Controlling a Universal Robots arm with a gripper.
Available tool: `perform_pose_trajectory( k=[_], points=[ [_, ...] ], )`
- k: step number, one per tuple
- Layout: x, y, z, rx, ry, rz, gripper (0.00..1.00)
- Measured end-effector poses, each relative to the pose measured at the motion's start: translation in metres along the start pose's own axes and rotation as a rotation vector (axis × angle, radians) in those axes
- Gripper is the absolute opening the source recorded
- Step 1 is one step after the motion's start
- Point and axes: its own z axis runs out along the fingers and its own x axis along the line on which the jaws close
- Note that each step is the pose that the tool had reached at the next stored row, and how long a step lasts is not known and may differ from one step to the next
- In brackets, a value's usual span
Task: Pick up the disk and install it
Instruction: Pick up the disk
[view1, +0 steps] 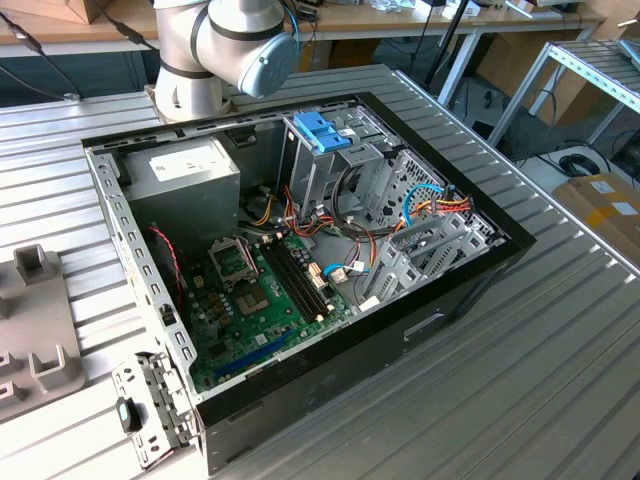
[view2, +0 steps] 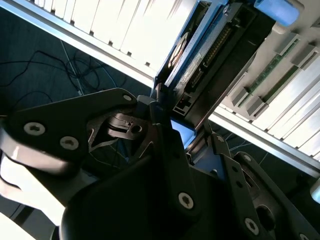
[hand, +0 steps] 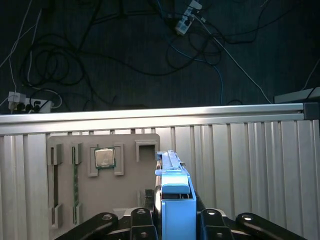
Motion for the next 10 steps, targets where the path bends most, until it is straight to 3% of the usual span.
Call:
perform_pose_trajectory(
  k=[10],
  points=[
    [-0.0009, 0.0004, -0.0074, -0.0003, -0.0073, 0.0, 0.37]
  ],
)
